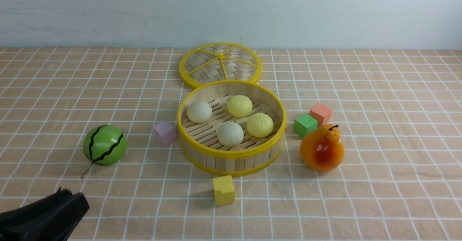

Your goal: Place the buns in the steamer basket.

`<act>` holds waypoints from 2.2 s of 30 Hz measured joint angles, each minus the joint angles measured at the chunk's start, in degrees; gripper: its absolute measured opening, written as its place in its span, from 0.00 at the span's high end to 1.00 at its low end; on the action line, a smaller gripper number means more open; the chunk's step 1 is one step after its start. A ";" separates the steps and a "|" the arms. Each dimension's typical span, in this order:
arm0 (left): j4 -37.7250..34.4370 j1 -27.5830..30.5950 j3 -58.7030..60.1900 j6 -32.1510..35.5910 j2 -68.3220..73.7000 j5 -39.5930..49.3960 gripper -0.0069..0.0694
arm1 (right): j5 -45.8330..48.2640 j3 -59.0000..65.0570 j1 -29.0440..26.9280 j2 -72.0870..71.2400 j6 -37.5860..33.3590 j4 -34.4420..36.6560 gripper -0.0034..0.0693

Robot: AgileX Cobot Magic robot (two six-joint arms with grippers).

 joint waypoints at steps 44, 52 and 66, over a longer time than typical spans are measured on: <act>-2.59 15.19 1.26 5.70 -7.18 4.79 0.65 | -0.29 0.07 0.00 0.00 0.00 0.21 0.85; -5.09 29.90 9.72 2.15 -21.30 14.10 0.93 | -0.35 0.07 0.00 0.00 0.00 0.21 0.83; -4.48 30.13 10.26 2.57 -22.00 27.01 0.93 | -0.39 0.11 0.00 0.00 0.00 0.23 0.81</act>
